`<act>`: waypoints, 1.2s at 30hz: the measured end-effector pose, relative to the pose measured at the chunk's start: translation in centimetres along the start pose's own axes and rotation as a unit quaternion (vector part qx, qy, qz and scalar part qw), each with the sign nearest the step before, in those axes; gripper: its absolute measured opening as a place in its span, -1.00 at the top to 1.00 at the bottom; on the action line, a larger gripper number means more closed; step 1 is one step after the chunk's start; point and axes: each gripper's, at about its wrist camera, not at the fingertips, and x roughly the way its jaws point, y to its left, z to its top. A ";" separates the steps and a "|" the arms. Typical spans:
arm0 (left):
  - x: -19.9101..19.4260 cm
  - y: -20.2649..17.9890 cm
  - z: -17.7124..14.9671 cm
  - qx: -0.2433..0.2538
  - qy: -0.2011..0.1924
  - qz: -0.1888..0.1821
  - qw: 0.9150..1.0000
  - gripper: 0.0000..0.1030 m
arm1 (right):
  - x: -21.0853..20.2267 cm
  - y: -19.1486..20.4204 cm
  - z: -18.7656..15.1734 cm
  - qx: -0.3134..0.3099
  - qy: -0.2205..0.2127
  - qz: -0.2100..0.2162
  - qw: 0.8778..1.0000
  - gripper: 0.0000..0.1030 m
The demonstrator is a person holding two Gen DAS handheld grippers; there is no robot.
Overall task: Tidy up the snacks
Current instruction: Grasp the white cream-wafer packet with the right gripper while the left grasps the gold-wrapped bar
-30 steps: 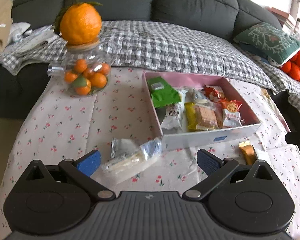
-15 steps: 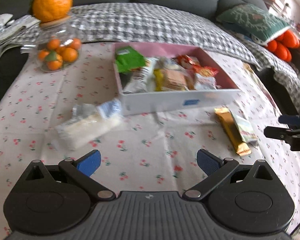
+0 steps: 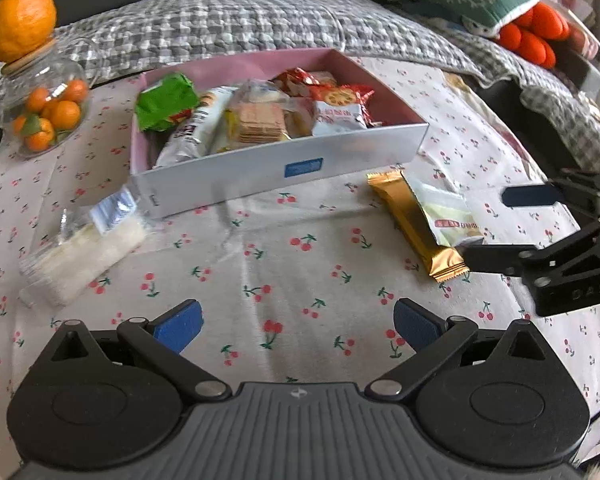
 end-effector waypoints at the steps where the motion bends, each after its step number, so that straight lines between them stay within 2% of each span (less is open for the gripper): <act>1: 0.1 -0.1 0.0 0.001 0.002 0.000 1.000 -0.99 | 0.4 0.3 0.3 -0.008 0.002 0.001 1.000 -0.77; 5: 0.6 -0.6 0.0 0.007 0.009 -0.001 1.000 -0.99 | 2.0 1.3 1.6 -0.022 0.012 0.000 1.000 -0.63; 9: 1.0 -1.2 0.2 0.013 0.011 -0.001 1.000 -0.99 | 2.9 1.3 2.5 -0.017 0.017 -0.012 1.000 -0.32; 12: 1.1 -1.6 0.4 0.017 0.008 -0.004 1.000 -0.99 | 2.9 0.3 2.9 0.017 0.016 -0.010 1.000 -0.15; 16: 1.5 -2.5 0.8 0.021 0.002 -0.008 1.000 -0.98 | 3.0 -1.5 2.7 0.063 0.025 -0.030 0.997 -0.04; 21: 1.8 -3.9 1.6 0.022 -0.011 -0.014 1.000 -0.94 | 2.4 -4.2 1.7 0.123 0.030 -0.059 0.990 0.31; 28: 3.2 -5.7 2.7 0.010 -0.021 -0.015 1.000 -0.64 | 1.4 -6.7 0.9 0.189 0.016 -0.054 0.980 0.37; 31: 4.0 -6.3 3.2 0.010 -0.020 -0.015 1.000 -0.44 | 1.1 -7.2 0.8 0.195 0.015 -0.053 0.979 0.37; 36: 5.1 -7.1 4.1 0.008 -0.025 -0.008 1.000 -0.33 | 1.3 -7.1 1.0 0.196 0.013 -0.051 0.979 0.37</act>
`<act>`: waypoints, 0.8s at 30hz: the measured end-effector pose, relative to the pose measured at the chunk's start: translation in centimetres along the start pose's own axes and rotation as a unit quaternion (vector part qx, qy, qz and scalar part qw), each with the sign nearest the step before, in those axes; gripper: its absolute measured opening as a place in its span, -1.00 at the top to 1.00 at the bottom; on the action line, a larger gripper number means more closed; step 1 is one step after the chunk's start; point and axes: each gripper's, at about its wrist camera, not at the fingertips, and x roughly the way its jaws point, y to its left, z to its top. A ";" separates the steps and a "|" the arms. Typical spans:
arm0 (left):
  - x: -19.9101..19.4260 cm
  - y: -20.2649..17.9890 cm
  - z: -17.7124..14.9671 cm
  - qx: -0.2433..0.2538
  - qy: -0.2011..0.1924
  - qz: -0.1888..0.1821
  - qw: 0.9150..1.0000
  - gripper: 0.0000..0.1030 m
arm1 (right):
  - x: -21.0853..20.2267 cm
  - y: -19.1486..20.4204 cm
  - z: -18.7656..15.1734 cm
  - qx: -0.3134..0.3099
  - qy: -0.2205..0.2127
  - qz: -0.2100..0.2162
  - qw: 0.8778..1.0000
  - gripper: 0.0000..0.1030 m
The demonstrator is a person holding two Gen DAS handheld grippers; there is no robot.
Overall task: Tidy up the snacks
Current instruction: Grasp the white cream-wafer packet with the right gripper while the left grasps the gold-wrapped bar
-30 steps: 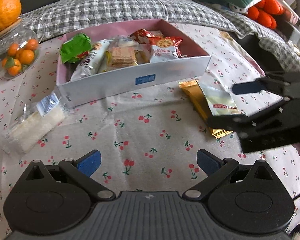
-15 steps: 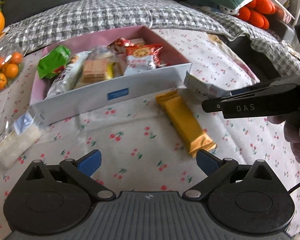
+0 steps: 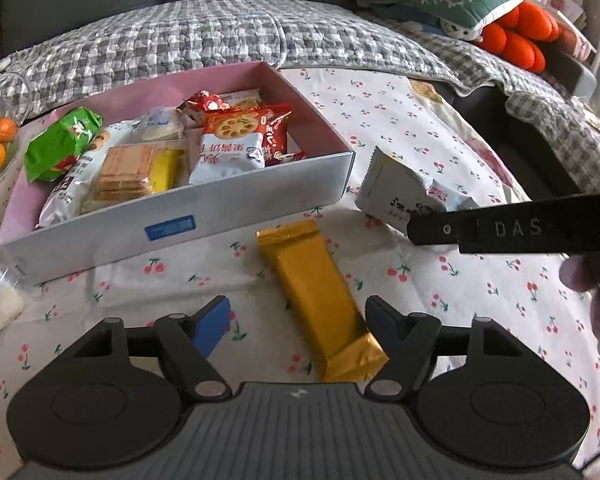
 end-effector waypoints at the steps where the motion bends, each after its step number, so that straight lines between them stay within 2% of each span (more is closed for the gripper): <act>1: 0.2 -0.2 0.1 0.000 -0.002 0.004 1.000 -0.31 | 0.0 0.1 0.0 0.000 -0.001 0.000 1.000 0.37; 5: 0.5 -0.7 0.4 0.000 -0.006 0.017 1.000 -0.12 | 0.3 0.3 0.2 0.001 -0.003 -0.004 1.000 0.36; 7: 0.6 -0.8 0.4 -0.001 -0.006 0.023 1.000 -0.09 | 0.4 0.4 0.3 0.002 -0.005 -0.004 1.000 0.36; 11: 0.6 -0.7 0.5 0.002 -0.006 0.029 1.000 0.29 | 0.7 0.8 0.5 -0.002 -0.007 -0.007 1.000 0.36; 13: 0.6 -0.4 0.6 0.005 -0.005 0.030 1.000 0.41 | 0.8 1.1 0.6 -0.007 -0.010 -0.007 1.000 0.35; 16: 0.5 0.1 0.7 -0.003 0.000 0.022 1.000 0.48 | 1.0 1.6 0.8 -0.013 -0.012 -0.008 1.000 0.38; 18: 0.4 0.4 0.7 -0.011 0.003 0.017 1.000 0.48 | 1.0 2.0 0.9 -0.017 -0.012 -0.013 1.000 0.53; 24: -0.2 1.6 0.6 -0.026 0.012 0.008 1.000 0.49 | 0.5 1.9 1.3 0.010 -0.007 -0.003 1.000 0.57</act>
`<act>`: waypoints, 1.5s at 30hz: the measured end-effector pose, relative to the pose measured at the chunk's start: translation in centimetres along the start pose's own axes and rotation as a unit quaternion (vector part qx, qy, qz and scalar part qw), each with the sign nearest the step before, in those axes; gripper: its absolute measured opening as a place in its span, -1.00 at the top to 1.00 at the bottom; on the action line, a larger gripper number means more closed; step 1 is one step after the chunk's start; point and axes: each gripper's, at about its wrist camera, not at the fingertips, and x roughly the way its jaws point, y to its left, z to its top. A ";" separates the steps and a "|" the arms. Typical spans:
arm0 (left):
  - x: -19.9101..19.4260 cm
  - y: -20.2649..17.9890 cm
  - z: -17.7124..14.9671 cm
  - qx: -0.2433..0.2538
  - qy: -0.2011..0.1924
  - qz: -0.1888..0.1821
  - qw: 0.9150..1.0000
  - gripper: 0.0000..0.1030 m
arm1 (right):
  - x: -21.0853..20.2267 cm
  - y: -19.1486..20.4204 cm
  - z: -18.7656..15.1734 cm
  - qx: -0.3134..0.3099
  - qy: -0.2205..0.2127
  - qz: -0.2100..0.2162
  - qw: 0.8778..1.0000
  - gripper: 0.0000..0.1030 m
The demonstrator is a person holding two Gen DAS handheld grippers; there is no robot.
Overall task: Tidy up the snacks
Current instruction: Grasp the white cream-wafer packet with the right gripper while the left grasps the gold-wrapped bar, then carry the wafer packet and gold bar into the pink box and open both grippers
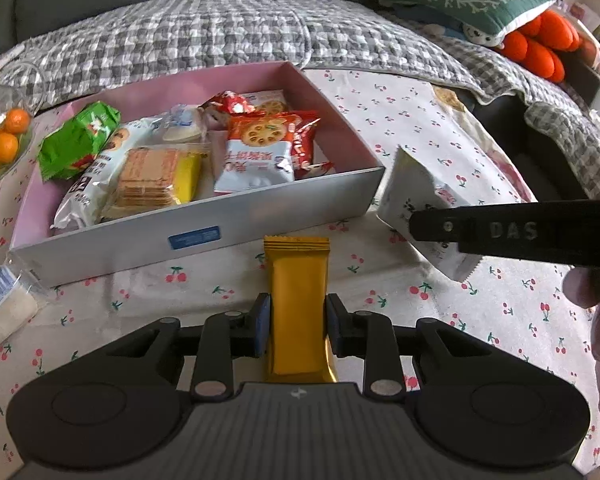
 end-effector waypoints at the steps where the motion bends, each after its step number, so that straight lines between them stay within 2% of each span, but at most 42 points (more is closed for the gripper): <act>1: -0.1 0.3 0.0 -0.005 0.002 -0.002 1.000 0.49 | -0.1 0.0 0.0 0.006 0.002 -0.001 1.000 0.57; 7: -1.0 1.9 0.3 -0.025 0.007 -0.012 1.000 0.50 | -1.1 -0.3 0.1 0.043 0.009 0.002 0.999 0.58; 21: -3.7 4.6 0.6 -0.035 0.003 -0.034 0.999 0.50 | -3.6 0.2 -0.1 0.120 0.027 0.002 0.992 0.58; 33: -6.7 7.4 0.9 -0.055 -0.022 -0.046 0.997 0.50 | -4.9 3.4 1.2 0.135 0.000 0.042 0.990 0.58; 38: -7.2 8.4 2.1 -0.061 -0.039 -0.031 0.997 0.50 | -5.0 3.9 2.6 0.153 -0.027 0.065 0.986 0.58; 45: -6.4 9.7 4.4 -0.074 -0.058 -0.021 0.995 0.50 | -2.6 3.9 4.3 0.190 -0.040 0.091 0.977 0.58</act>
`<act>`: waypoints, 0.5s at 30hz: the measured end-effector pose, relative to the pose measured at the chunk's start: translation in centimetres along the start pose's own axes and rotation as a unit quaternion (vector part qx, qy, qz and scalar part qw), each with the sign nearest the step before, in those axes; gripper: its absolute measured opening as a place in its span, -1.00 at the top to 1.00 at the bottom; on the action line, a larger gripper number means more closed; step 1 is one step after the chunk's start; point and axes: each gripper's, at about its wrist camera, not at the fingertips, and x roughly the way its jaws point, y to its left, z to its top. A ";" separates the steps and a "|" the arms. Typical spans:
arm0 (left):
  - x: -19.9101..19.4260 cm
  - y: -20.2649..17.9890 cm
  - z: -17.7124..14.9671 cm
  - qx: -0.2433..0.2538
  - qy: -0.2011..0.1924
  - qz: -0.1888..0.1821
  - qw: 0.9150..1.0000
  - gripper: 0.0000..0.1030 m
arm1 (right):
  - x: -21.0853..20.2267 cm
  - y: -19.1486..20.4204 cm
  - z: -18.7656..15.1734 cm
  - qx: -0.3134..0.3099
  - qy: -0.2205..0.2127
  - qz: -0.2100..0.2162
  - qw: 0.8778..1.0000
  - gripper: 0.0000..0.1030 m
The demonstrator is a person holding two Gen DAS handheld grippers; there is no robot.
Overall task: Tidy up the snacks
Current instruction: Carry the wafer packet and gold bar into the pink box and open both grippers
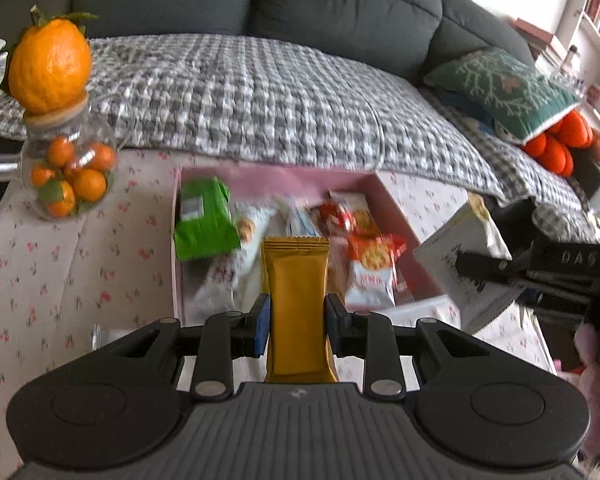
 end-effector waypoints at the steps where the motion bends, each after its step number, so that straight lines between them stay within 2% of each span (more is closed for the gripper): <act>1: 0.3 0.1 0.4 0.001 -0.005 0.000 1.000 0.50 | 0.4 0.0 0.2 0.006 0.001 0.005 1.000 0.58; 6: 2.5 0.2 2.4 0.009 -0.016 0.014 1.000 0.50 | 2.3 0.7 0.7 0.017 -0.009 0.028 0.999 0.58; 10: 4.6 0.4 3.8 0.018 -0.014 0.023 0.999 0.50 | 3.8 1.2 1.2 0.024 -0.025 0.030 0.999 0.58; 13: 6.1 0.5 4.8 0.018 -0.007 0.028 0.999 0.50 | 5.9 1.4 1.5 0.016 -0.010 0.007 1.000 0.58; 15: 6.8 0.5 5.3 0.024 -0.004 0.032 0.999 0.50 | 6.9 1.8 2.2 -0.012 -0.018 -0.021 1.000 0.61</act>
